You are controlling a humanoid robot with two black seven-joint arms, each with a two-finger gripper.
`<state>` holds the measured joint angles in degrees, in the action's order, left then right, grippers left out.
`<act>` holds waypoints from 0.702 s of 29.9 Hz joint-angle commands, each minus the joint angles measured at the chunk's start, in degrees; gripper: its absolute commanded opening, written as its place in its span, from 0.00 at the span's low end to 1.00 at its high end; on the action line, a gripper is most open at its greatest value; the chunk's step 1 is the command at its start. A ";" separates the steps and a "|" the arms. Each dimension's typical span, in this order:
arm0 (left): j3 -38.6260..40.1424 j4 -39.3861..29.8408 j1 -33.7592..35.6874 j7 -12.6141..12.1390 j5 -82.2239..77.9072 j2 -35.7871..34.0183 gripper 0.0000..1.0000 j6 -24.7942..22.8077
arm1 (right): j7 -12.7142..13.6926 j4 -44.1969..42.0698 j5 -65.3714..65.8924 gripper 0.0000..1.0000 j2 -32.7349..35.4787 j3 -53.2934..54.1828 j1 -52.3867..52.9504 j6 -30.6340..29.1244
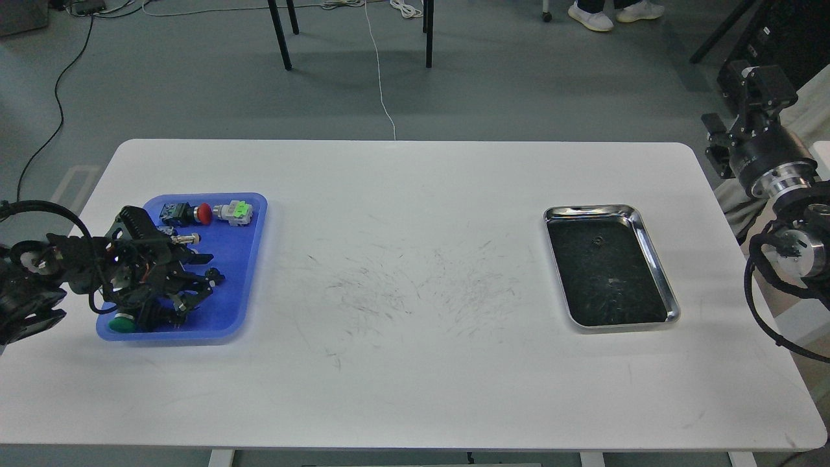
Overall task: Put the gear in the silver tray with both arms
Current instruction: 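Close the left gripper on the black gear in the blue tray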
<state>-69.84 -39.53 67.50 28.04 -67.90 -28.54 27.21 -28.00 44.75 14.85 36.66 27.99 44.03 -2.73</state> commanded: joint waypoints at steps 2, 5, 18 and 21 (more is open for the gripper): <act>0.84 -0.90 -0.09 -0.04 0.84 -0.72 0.42 -0.05 | 0.00 0.16 0.09 0.95 -0.01 -0.04 0.00 0.01; 1.72 -1.78 0.00 -0.04 2.07 -1.42 0.42 -0.22 | 0.00 0.16 0.18 0.95 -0.01 -0.04 0.00 0.01; 3.04 -2.22 -0.53 -0.04 4.79 -1.16 0.38 -0.40 | 0.00 0.25 0.26 0.95 0.08 -0.31 -0.09 0.01; 3.04 -1.78 -0.79 -0.04 4.88 -1.08 0.36 -0.40 | 0.00 0.25 0.26 0.95 0.34 -0.31 -0.09 0.01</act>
<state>-66.74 -41.56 66.85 28.00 -63.17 -29.69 26.80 -28.00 44.98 15.12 36.73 27.68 43.95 -2.73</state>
